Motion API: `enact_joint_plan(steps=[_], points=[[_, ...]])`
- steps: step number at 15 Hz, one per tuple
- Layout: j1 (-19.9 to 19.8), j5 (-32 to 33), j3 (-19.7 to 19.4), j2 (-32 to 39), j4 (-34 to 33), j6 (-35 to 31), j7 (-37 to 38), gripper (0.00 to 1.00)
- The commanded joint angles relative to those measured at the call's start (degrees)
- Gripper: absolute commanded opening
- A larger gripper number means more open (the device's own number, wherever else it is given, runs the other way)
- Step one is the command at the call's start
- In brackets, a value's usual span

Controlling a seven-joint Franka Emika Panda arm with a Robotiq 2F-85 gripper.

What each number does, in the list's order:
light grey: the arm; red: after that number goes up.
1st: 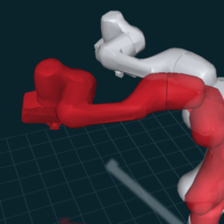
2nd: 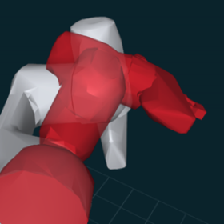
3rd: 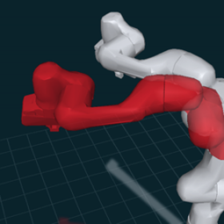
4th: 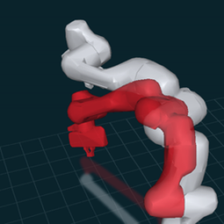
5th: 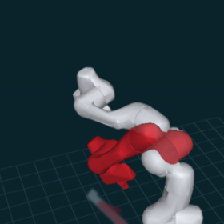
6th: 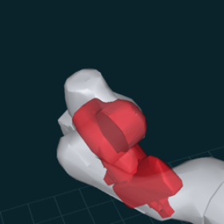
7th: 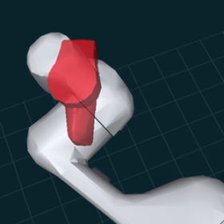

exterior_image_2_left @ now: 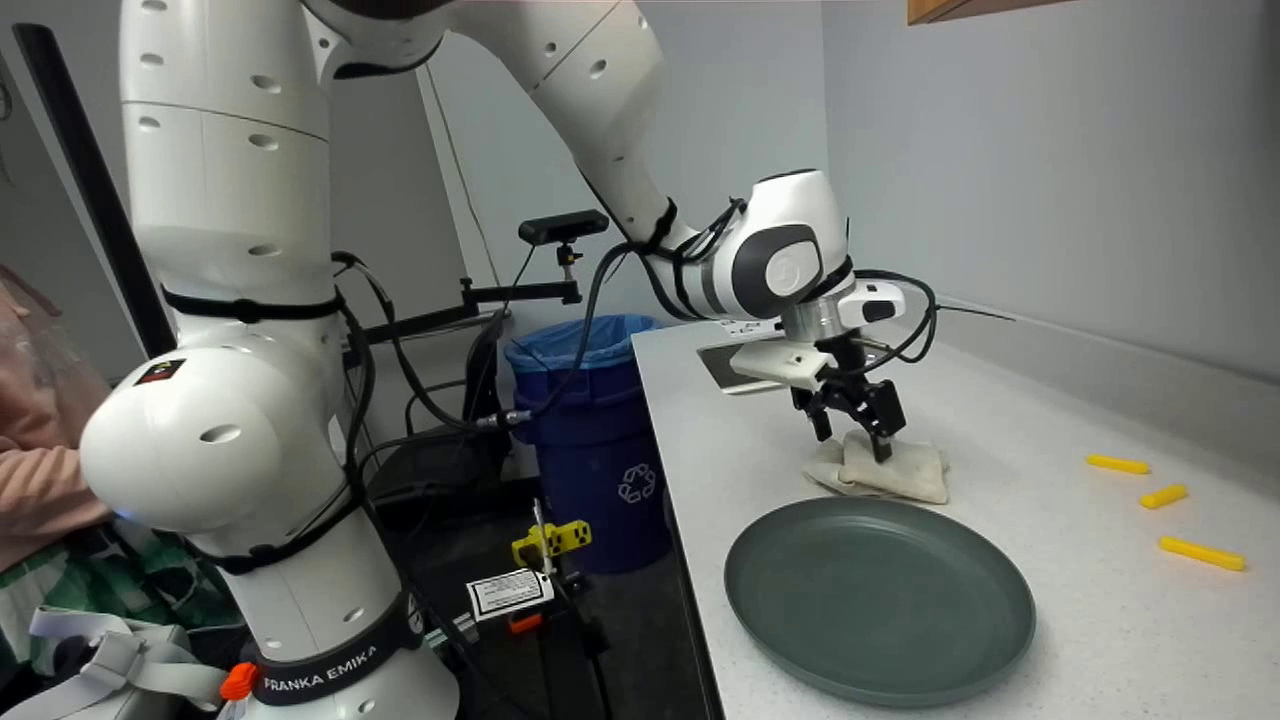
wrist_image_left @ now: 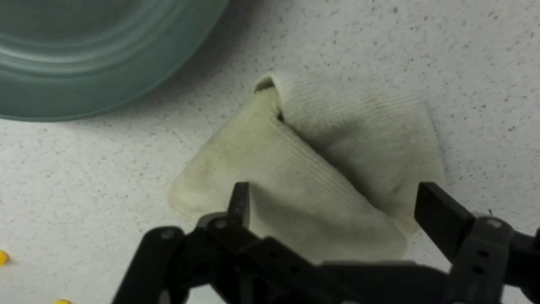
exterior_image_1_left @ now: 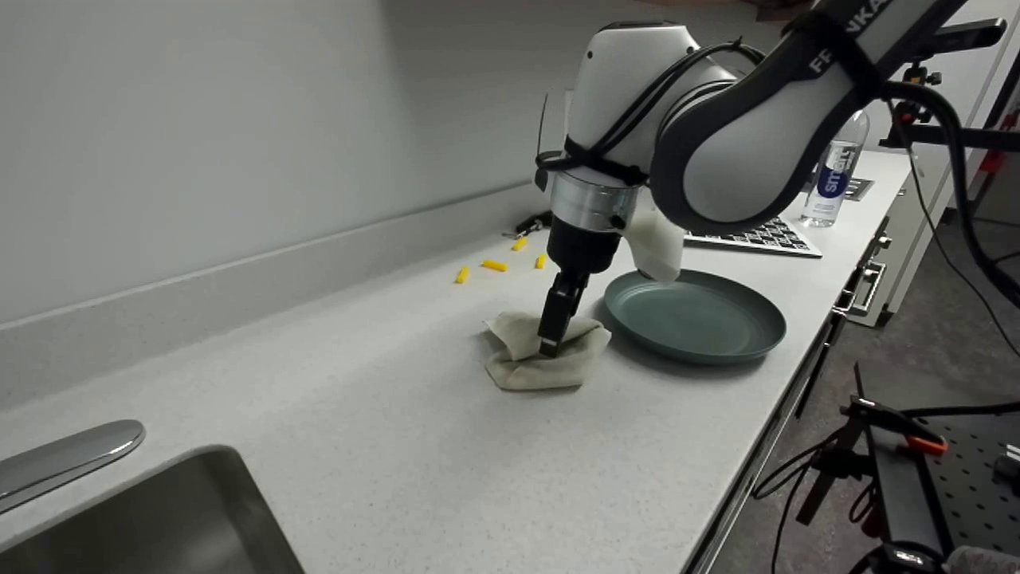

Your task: Wipe the plate with the cloth

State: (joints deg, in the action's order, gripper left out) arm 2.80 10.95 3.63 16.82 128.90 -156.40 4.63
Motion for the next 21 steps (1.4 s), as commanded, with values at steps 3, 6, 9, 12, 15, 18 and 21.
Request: enact_joint_plan(steps=[3,6,9,12,15,18,21], points=[[2.58,2.10,-2.18,6.74,-5.85,-0.94,-2.27,1.00],[2.48,0.54,-1.50,8.72,-6.66,-1.25,-3.29,1.00],[2.41,0.28,-1.48,9.34,-6.80,-1.45,-3.63,0.90],[2.07,0.04,-1.52,8.65,-6.29,-1.60,-3.86,0.59],[1.43,-1.01,-1.13,7.61,-5.40,-2.02,-3.99,0.36],[0.13,-3.79,0.05,5.60,-3.67,-2.45,-4.75,0.15],[-0.81,-7.05,1.15,2.29,-1.31,-0.98,-6.13,0.03]])
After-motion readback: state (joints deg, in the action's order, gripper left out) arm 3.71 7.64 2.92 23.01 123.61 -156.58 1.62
